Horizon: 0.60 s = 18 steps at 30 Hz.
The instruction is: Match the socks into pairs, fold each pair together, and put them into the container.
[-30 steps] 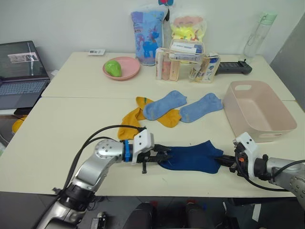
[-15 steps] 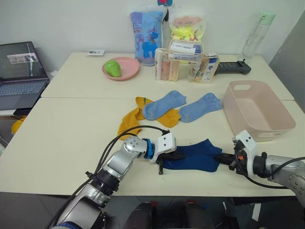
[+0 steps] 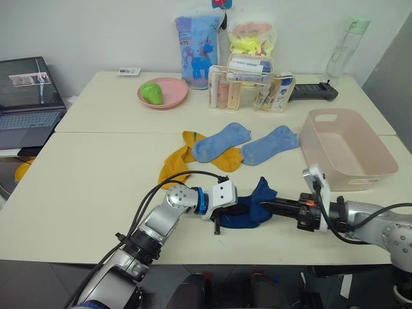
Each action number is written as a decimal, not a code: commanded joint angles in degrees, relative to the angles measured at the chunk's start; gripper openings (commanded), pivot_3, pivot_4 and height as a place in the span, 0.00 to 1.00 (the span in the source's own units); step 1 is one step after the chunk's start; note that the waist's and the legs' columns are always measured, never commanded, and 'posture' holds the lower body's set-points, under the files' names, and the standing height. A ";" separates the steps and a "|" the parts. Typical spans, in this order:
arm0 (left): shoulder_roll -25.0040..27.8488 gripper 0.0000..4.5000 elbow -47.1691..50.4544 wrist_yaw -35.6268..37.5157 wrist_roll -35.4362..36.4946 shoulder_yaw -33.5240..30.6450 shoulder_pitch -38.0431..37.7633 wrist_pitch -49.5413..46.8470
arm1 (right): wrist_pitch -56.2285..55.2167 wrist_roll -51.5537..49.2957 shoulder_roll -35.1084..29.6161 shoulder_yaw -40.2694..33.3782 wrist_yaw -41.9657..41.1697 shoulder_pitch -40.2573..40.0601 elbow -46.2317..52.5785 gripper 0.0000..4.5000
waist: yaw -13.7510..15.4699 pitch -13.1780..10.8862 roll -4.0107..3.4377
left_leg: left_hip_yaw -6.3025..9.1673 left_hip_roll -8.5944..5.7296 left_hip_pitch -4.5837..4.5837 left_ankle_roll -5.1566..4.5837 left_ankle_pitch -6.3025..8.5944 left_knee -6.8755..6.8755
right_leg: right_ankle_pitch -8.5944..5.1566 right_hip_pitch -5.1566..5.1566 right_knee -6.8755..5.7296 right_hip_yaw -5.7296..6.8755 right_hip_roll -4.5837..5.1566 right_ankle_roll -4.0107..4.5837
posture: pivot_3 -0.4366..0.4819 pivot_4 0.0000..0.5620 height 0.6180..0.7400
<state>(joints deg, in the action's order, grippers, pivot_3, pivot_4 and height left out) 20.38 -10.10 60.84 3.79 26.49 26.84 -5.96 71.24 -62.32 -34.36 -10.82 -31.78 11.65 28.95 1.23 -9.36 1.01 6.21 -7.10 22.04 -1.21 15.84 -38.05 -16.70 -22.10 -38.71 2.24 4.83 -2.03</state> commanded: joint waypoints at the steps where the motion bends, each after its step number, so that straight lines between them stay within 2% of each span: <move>1: 1.26 0.01 -0.31 0.35 -1.46 0.58 -1.84 -1.37 | 0.20 -1.65 0.88 1.56 1.53 1.45 0.25 0.00 | 0.02 0.00 0.00 | 0.00 0.00 0.00 0.00 0.00 0.00 | 0.00 0.00 0.00 0.00 0.00 0.00 | 0.48 0.27 1.00; 5: 2.23 0.01 1.96 -0.35 -1.18 -0.57 -2.76 -1.22 | -1.19 1.30 1.24 5.13 1.33 2.18 -1.18 0.00 | -0.10 0.01 -0.01 | -0.01 -0.01 0.00 0.00 0.00 0.00 | 0.00 -0.01 0.01 -0.01 0.00 0.00 | 0.48 0.27 1.00; 8: 6.40 0.01 11.00 -1.35 0.84 -5.12 -5.13 -5.49 | -3.63 6.35 -0.43 10.46 -0.64 2.66 -1.33 0.00 | -0.80 0.01 -0.02 | -0.02 0.01 0.00 0.00 0.00 0.03 | -0.01 -0.08 -0.07 -0.02 0.00 0.01 | 0.48 0.27 1.00; 12: 13.56 0.01 26.40 -1.66 7.54 -13.29 -10.04 -15.50 | -6.06 9.54 -0.42 13.80 -1.78 2.76 -1.42 0.00 | -1.37 -0.01 -0.05 | -0.01 0.05 0.03 0.00 0.00 0.11 | -0.05 -0.19 -0.15 -0.01 -0.02 0.08 | 0.48 0.27 1.00; 16: 16.86 0.01 31.02 -3.99 8.45 -18.15 -11.75 -17.58 | -7.17 11.16 0.46 15.32 -2.35 3.15 -2.07 0.00 | -0.80 -0.01 -0.04 | 0.01 0.00 0.03 -0.06 0.04 0.05 | -0.05 -0.13 -0.10 -0.01 0.00 0.07 | 0.48 0.27 1.00; 18: 17.20 0.01 32.34 -4.45 11.10 -21.81 -11.67 -18.22 | -7.82 11.74 1.44 15.85 -2.75 3.72 -2.93 0.00 | -0.73 -0.01 -0.03 | 0.01 -0.03 0.03 -0.05 0.03 0.04 | -0.04 -0.12 -0.07 -0.01 0.01 0.06 | 0.48 0.27 1.00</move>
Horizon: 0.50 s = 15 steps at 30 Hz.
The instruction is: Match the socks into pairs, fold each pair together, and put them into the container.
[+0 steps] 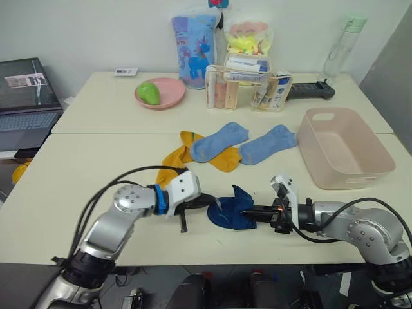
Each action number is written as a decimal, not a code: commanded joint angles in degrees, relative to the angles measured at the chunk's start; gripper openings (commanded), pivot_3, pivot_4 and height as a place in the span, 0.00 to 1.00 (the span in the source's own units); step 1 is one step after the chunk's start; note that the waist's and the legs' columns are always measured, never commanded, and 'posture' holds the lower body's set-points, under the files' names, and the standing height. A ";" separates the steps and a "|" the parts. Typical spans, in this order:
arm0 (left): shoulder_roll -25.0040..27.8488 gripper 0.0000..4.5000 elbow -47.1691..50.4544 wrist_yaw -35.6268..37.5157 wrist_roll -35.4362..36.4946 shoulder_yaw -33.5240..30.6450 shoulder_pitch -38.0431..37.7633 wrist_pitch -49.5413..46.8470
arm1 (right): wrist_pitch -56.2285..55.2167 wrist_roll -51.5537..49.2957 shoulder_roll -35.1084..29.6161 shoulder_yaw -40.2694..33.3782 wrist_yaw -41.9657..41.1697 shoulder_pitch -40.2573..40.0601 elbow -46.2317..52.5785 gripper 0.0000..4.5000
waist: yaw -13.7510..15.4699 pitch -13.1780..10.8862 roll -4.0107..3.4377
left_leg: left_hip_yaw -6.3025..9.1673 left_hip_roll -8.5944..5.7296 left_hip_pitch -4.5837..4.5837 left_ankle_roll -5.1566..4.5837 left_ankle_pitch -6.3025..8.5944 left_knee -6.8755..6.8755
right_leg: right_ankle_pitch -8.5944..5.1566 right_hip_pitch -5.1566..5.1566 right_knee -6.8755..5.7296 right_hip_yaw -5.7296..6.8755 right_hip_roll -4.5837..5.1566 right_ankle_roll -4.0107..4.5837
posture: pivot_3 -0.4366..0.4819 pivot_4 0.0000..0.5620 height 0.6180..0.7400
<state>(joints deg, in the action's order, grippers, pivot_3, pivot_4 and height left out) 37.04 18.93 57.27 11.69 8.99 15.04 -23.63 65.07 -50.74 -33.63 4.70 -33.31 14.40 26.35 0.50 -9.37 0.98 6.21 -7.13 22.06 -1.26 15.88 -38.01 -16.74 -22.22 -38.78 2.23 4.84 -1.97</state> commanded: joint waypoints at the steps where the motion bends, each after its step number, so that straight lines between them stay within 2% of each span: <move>1: 0.53 0.01 3.69 -1.08 4.24 -5.36 0.23 -0.79 | -1.72 -0.02 0.95 0.36 -1.89 1.10 -0.62 0.00 | 0.00 -0.01 0.01 | 0.00 0.00 0.00 0.02 -0.01 0.00 | 0.00 0.00 0.00 0.00 0.00 0.00 | 0.48 0.27 1.00; 4: 0.90 0.00 2.80 -1.13 3.21 -4.92 0.79 1.62 | -1.65 -0.97 -0.06 0.36 -4.81 0.83 -0.39 0.18 | -0.01 -0.01 0.01 | 0.00 0.00 0.01 0.07 -0.04 0.03 | 0.00 -0.01 0.00 0.00 0.00 0.00 | 0.48 0.27 1.00; 6: 1.52 0.00 1.81 -0.63 1.27 -3.83 2.48 4.62 | -1.49 -1.42 -0.88 -0.06 -6.19 0.66 -0.13 0.34 | 0.01 -0.01 0.01 | 0.00 0.00 0.01 0.07 -0.04 0.03 | 0.00 -0.01 0.00 0.01 0.00 0.00 | 0.48 0.27 1.00; 12: -1.53 0.00 0.71 -0.26 3.14 -1.09 7.13 4.05 | 1.47 -7.84 -2.24 -5.42 -7.99 1.29 0.18 0.79 | 0.10 -0.01 0.02 | -0.01 0.00 0.02 0.07 -0.04 0.02 | 0.00 0.01 0.02 0.01 0.00 0.00 | 0.48 0.27 1.00; 15: -3.39 0.00 -1.20 -0.66 1.33 1.78 7.70 5.71 | 1.98 -10.05 -3.94 -8.25 -8.28 1.21 0.87 0.79 | 0.15 -0.01 0.02 | -0.02 0.00 0.02 0.07 -0.04 0.02 | 0.00 0.02 0.04 0.01 0.01 0.00 | 0.48 0.27 1.00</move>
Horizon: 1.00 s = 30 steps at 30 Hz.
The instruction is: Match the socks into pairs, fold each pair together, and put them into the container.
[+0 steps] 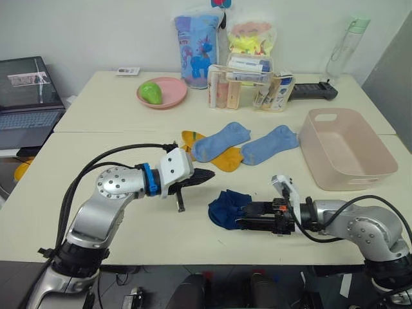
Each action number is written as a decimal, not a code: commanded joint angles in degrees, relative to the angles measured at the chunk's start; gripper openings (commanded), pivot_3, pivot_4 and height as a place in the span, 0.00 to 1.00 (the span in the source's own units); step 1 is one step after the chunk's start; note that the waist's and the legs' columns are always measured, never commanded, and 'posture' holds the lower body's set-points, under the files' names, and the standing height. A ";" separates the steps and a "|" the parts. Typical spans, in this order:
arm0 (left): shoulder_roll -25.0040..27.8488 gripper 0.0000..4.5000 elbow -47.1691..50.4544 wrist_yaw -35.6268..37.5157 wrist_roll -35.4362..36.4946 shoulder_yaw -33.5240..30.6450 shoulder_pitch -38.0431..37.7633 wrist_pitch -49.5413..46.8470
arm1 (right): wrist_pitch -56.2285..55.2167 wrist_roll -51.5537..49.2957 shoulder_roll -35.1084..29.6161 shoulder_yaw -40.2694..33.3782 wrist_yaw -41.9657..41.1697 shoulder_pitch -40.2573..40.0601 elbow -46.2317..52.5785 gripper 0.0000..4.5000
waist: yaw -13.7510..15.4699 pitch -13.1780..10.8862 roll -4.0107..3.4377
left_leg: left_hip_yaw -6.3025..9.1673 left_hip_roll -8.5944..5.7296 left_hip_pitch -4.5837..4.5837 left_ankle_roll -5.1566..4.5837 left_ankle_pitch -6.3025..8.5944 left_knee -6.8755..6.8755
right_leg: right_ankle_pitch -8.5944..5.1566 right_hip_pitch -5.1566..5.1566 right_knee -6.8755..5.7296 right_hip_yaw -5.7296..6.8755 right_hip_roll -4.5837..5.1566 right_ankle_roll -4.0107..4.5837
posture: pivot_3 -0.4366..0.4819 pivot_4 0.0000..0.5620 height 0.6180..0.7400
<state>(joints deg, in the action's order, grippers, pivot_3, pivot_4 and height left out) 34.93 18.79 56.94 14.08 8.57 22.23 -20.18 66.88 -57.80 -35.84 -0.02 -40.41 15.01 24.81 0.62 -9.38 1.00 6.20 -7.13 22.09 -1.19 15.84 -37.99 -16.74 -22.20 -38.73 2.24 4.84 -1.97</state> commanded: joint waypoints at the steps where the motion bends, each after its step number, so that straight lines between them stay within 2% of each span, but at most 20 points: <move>1: -2.17 0.00 -1.57 -0.64 -1.03 2.91 0.35 2.30 | 0.18 -3.51 -2.74 -4.51 -1.34 0.28 2.99 0.79 | 0.07 0.00 0.00 | -0.01 0.00 0.00 0.00 0.00 0.00 | 0.00 0.00 0.00 -0.01 0.00 0.00 | 0.48 0.27 1.00; 4: -2.73 0.00 -2.42 0.83 -1.42 5.74 -1.80 3.31 | 0.34 -3.02 -3.72 -6.34 1.84 -0.33 2.60 0.79 | 0.05 -0.01 0.01 | -0.01 0.01 0.00 0.00 0.00 -0.01 | 0.00 0.00 -0.02 0.00 0.00 0.00 | 0.48 0.27 1.00; 9: -1.67 0.00 -5.66 2.24 -4.64 9.51 -3.56 6.37 | -0.27 1.51 -3.69 -4.76 5.73 -0.92 0.22 0.79 | 0.09 -0.01 0.01 | 0.00 0.01 0.00 0.00 0.00 0.01 | 0.00 -0.01 -0.04 0.00 0.00 0.00 | 0.48 0.27 1.00; 15: 0.38 0.00 -14.24 0.87 -11.05 10.98 -4.31 11.18 | 0.35 5.22 -1.50 -1.86 8.79 -1.25 -1.79 0.79 | 0.05 -0.01 0.01 | -0.01 0.01 0.00 0.00 0.00 0.02 | 0.00 -0.03 -0.05 -0.01 0.01 0.00 | 0.48 0.27 1.00; 21: -0.64 0.00 -15.54 0.90 -9.71 10.43 -5.63 12.17 | 4.81 3.51 1.19 -3.19 11.11 -1.20 -3.83 0.79 | 0.15 0.00 -0.01 | 0.00 0.01 -0.01 -0.02 0.00 0.00 | 0.00 -0.01 -0.04 -0.01 0.02 0.00 | 0.48 0.27 1.00; 30: -0.47 0.00 -13.70 1.27 -9.96 10.32 -7.90 12.99 | 12.92 -1.86 10.75 -6.04 14.47 2.76 -10.27 0.79 | -0.19 0.03 -0.04 | 0.00 0.01 -0.05 -0.03 0.01 0.02 | 0.00 -0.01 -0.11 -0.01 0.02 0.01 | 0.48 0.27 1.00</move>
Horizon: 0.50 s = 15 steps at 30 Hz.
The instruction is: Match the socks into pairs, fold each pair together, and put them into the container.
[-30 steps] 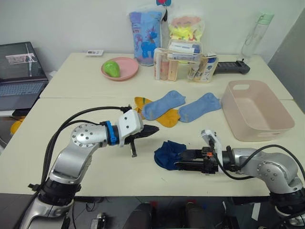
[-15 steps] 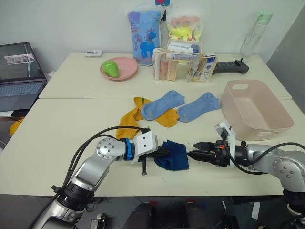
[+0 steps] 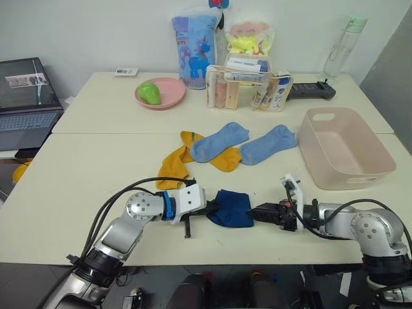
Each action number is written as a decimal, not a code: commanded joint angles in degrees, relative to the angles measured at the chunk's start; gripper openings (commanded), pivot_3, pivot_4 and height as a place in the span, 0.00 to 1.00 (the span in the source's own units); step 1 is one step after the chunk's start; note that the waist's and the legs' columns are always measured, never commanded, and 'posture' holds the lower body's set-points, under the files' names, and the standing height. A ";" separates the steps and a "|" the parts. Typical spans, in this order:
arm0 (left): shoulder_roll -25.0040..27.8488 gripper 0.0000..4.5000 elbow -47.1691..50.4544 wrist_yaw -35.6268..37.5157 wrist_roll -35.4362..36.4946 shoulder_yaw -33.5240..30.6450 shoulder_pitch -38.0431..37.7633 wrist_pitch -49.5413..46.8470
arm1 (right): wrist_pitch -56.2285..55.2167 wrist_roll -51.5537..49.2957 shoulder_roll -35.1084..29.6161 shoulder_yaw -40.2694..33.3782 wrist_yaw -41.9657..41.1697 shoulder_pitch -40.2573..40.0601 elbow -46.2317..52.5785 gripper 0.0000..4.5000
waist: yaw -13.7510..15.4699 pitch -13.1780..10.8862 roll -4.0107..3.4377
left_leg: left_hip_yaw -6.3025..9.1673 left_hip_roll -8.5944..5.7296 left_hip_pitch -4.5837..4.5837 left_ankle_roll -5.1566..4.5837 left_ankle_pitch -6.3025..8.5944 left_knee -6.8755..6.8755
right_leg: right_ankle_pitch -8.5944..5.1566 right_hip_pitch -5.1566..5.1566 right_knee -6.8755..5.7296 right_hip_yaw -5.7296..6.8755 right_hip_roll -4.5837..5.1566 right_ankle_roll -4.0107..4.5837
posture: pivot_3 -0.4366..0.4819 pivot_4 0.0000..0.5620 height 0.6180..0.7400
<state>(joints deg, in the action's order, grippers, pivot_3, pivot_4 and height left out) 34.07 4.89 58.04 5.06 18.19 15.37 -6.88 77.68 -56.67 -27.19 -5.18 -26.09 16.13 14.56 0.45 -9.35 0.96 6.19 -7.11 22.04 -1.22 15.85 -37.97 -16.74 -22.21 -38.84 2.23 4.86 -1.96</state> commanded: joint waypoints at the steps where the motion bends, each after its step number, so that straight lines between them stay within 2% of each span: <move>1: 0.20 0.00 0.17 0.04 -0.66 0.43 -1.04 -0.67 | 2.62 -3.24 2.78 -0.60 0.11 1.93 -0.05 0.79 | -0.04 0.00 0.00 | 0.00 0.00 0.00 -0.01 0.00 0.00 | 0.00 0.00 0.00 0.00 0.00 0.00 | 0.48 0.27 1.00; 10: 1.21 0.00 1.37 0.72 -0.33 -0.27 -1.69 -0.68 | 1.39 -0.05 10.13 1.86 0.67 5.63 -7.40 0.79 | -0.52 0.02 -0.03 | 0.00 -0.01 -0.02 0.00 0.00 0.01 | 0.00 -0.02 -0.02 0.00 -0.01 0.00 | 0.48 0.27 1.00; 15: 1.29 0.00 1.90 0.52 -0.22 -0.54 -1.84 -0.86 | 0.96 0.89 11.60 1.31 0.20 7.19 -10.11 0.79 | -0.57 0.02 -0.05 | 0.00 -0.01 -0.03 0.02 -0.01 0.02 | 0.00 -0.03 -0.03 -0.01 -0.01 0.00 | 0.48 0.27 1.00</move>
<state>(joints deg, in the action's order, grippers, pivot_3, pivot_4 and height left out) 34.73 6.20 58.14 5.28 17.49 14.17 -7.27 79.29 -55.38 -15.90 -3.25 -25.13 22.50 4.20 -0.13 -9.33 0.91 6.19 -7.12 22.00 -1.20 15.84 -37.96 -16.74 -22.25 -38.87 2.21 4.85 -1.96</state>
